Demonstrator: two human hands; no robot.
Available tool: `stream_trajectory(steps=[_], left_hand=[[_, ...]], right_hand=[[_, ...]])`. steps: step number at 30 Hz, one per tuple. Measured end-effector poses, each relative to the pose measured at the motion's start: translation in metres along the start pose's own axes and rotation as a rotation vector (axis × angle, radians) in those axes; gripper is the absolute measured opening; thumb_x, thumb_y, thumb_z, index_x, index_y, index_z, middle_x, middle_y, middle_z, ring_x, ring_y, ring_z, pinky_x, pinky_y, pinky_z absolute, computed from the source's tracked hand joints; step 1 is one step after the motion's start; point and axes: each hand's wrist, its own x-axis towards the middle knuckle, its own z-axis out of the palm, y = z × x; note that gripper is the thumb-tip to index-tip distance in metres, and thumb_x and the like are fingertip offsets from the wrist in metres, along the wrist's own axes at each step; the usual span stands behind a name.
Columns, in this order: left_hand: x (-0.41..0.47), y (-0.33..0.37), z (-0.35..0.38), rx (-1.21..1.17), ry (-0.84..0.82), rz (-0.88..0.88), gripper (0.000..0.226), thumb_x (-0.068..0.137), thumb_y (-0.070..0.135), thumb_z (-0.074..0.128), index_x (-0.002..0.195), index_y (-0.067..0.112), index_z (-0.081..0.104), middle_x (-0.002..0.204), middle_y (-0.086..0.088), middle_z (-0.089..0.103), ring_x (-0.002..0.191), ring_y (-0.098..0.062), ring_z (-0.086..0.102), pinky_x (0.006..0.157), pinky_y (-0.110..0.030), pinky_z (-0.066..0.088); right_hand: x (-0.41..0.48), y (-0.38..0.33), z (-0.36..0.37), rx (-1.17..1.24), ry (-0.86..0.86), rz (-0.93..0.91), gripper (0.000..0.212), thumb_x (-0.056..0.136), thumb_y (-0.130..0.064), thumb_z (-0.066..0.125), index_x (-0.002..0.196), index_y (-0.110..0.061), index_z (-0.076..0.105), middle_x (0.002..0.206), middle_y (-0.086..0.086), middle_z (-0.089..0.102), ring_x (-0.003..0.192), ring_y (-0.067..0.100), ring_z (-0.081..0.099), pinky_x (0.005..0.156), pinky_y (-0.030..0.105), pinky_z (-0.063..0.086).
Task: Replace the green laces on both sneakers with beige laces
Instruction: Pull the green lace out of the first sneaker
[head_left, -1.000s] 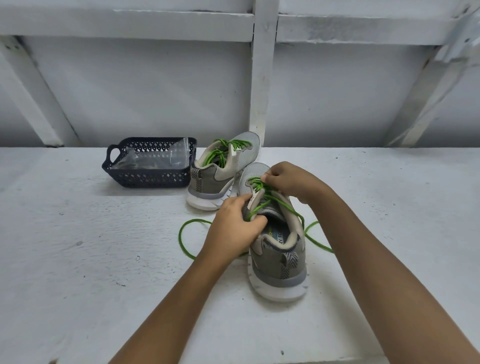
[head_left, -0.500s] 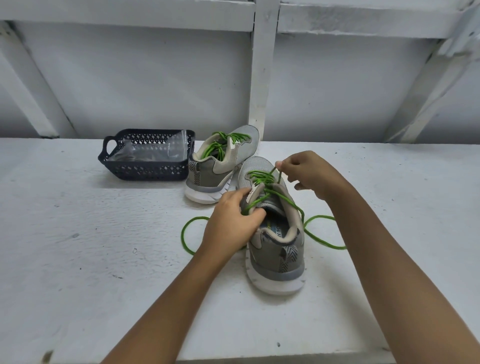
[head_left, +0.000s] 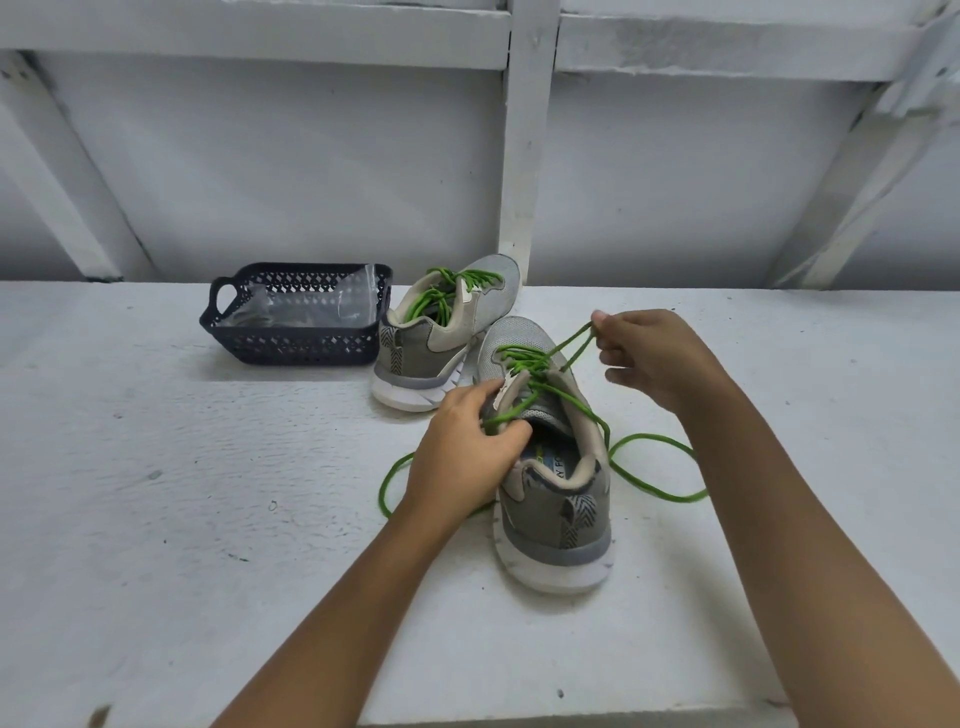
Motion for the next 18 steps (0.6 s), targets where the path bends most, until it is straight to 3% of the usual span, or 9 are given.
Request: stream_trajectory(steps=[4, 7, 11, 14, 18], left_hand=[[0.001, -0.002, 0.002, 0.004, 0.008, -0.010, 0.064, 0.063, 0.042, 0.047, 0.124, 0.028, 0.057, 0.119, 0.008, 0.054, 0.108, -0.010, 0.055, 0.094, -0.038, 0.047], [0.002, -0.003, 0.002, -0.007, 0.011, -0.006, 0.063, 0.063, 0.042, 0.047, 0.123, 0.028, 0.058, 0.118, 0.007, 0.054, 0.107, -0.010, 0.055, 0.094, -0.038, 0.046], [0.001, -0.004, 0.002, -0.005, 0.007, 0.003, 0.060, 0.064, 0.042, 0.046, 0.122, 0.028, 0.059, 0.116, 0.008, 0.054, 0.106, -0.010, 0.054, 0.092, -0.036, 0.046], [0.000, -0.003, 0.002, -0.004, 0.010, 0.009, 0.056, 0.066, 0.042, 0.046, 0.119, 0.029, 0.059, 0.110, 0.008, 0.054, 0.103, -0.011, 0.054, 0.090, -0.035, 0.046], [-0.001, -0.003, 0.002, -0.012, 0.008, 0.010, 0.052, 0.066, 0.041, 0.046, 0.116, 0.030, 0.059, 0.109, 0.009, 0.054, 0.102, -0.010, 0.054, 0.090, -0.036, 0.046]], right_hand=[[-0.005, 0.006, 0.002, -0.046, -0.100, 0.059, 0.032, 0.094, -0.037, 0.054, 0.084, -0.010, 0.068, 0.070, -0.001, 0.055, 0.061, 0.010, 0.053, 0.057, 0.023, 0.046], [-0.010, 0.011, 0.008, -0.192, -0.214, 0.001, 0.024, 0.091, -0.024, 0.060, 0.099, -0.003, 0.069, 0.076, 0.007, 0.059, 0.064, 0.011, 0.055, 0.053, 0.017, 0.049], [-0.011, 0.010, 0.007, -0.114, -0.153, -0.033, 0.017, 0.092, -0.011, 0.058, 0.090, 0.003, 0.066, 0.069, 0.007, 0.063, 0.054, 0.007, 0.060, 0.052, 0.015, 0.052], [-0.009, 0.009, 0.000, 0.124, -0.013, -0.037, 0.023, 0.096, -0.015, 0.053, 0.078, -0.003, 0.060, 0.068, 0.007, 0.061, 0.058, 0.014, 0.060, 0.054, 0.019, 0.053], [-0.006, 0.011, 0.000, 0.380, 0.190, 0.008, 0.031, 0.093, -0.032, 0.057, 0.075, -0.007, 0.057, 0.063, 0.005, 0.054, 0.054, 0.013, 0.052, 0.052, 0.021, 0.049]])
